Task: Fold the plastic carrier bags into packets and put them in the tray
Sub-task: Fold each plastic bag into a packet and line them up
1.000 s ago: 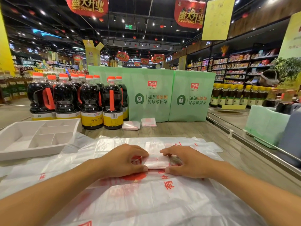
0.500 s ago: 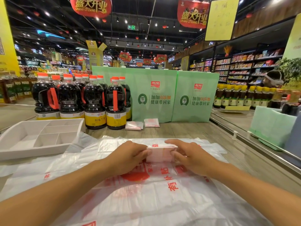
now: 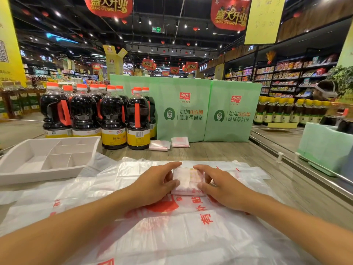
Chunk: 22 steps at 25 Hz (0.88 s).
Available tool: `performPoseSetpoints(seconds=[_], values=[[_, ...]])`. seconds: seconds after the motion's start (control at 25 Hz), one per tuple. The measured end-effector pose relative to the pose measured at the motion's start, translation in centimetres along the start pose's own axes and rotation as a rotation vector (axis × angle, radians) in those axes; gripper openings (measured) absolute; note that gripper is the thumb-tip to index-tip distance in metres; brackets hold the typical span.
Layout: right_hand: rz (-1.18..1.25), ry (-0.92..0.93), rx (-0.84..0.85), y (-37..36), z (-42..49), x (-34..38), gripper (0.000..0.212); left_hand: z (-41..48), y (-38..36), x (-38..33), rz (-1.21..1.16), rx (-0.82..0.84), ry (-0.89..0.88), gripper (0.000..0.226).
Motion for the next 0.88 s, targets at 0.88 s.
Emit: performPoseSetpoints(seconds=[0.88], values=[[-0.384,-0.157,0.511,-2.3,-0.7,-1.8,0.100,-1.3,-1.3,3.2,0.413,0.469,0.318,0.062]])
Point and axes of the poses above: each hand's wrist, its own z-axis towards the middle knuckle, its own y-axis out of the back of the hand, x = y × z, the point moved 6 cm from there along z, towards the middle knuckle, and after that the axes turned 8 degrees about -z, right-handed, at the moved point
